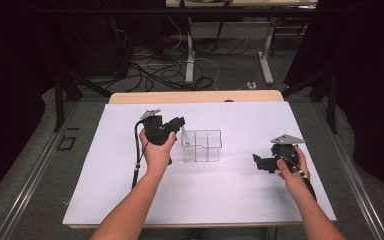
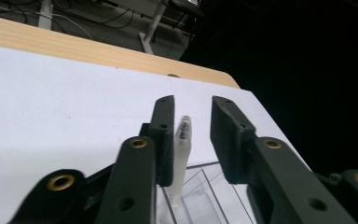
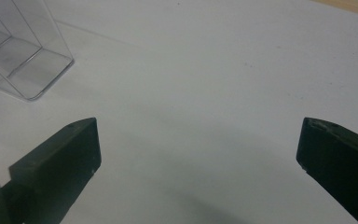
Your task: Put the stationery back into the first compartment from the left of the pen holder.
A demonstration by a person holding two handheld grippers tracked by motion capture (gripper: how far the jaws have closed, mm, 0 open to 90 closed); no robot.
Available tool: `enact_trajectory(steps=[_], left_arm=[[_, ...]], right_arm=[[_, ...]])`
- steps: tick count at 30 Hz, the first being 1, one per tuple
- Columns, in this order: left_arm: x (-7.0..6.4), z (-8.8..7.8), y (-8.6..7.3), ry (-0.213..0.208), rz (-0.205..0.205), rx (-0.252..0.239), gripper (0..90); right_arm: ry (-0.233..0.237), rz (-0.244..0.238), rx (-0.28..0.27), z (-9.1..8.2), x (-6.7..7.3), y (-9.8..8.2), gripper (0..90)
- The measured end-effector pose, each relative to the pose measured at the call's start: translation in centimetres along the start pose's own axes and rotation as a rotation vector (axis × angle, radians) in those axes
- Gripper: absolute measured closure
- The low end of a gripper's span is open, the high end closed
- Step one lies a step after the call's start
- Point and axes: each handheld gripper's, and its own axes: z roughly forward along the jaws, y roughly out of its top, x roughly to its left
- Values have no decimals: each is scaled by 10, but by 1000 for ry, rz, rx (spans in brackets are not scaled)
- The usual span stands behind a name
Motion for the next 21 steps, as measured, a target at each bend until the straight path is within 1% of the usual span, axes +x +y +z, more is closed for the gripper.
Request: enact_trajectory(steps=[1,2,4,6,9,10,12,13,14,16,17,18,20,21], left_arm=[[0,-1,1,2,-7,-14,651],[1,-2,2,2,-7,-18,632],[3,-5,3,2,0,-16,598],[5,-7,4,-2,-16,-21,569],[7,-10,6,-1,-8,-18,527],[8,-12,7,2,-2,-12,519],[9,-15,8,6,15,-19,486],[10,-16,8,11,31,-21,466],[10,-16,9,18,35,-32,435],[11,-19,10,26,55,-42,400],[11,-20,10,26,54,-55,374],[12,-22,11,33,70,-55,348],[12,-24,12,30,79,-63,327],[13,-26,13,36,95,-63,312]], right_arm=[[-1,0,0,0,0,0,0],[-1,1,0,0,0,0,0],[-2,5,0,0,1,0,0],[-5,-4,2,0,1,0,0],[-6,-6,3,0,0,0,0],[-7,-8,1,0,0,0,0],[-7,-14,1,0,0,0,0],[-6,-13,1,0,0,0,0],[-3,-15,-2,1,0,0,0],[-4,-11,2,0,1,0,0],[-2,-10,1,1,1,0,0],[-1,-10,1,1,1,0,0],[-1,-11,1,0,1,0,0],[-1,-11,1,1,1,0,0]])
